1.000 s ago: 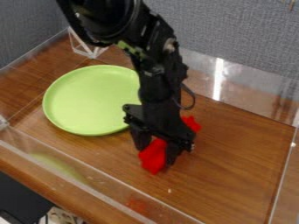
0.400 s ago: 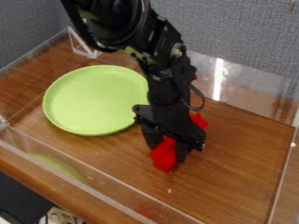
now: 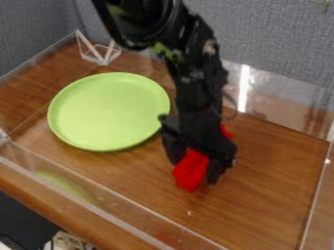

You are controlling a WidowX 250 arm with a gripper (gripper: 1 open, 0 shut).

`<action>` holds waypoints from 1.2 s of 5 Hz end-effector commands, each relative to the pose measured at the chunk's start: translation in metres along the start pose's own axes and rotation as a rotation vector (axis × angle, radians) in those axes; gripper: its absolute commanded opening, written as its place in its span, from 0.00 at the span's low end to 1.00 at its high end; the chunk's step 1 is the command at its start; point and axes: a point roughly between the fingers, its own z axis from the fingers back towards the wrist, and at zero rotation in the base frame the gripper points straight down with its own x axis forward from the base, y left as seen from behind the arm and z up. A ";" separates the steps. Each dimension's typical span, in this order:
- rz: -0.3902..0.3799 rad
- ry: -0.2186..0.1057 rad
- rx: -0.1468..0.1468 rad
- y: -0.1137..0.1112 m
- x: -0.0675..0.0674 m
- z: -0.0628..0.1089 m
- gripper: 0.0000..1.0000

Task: Put the carrot on the right side

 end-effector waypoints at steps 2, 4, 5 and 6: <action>0.063 -0.057 0.021 0.006 0.020 0.012 1.00; 0.135 -0.058 0.035 -0.006 0.023 0.006 1.00; 0.176 -0.063 0.040 -0.020 0.024 0.003 1.00; 0.207 -0.076 0.044 -0.021 0.025 0.007 1.00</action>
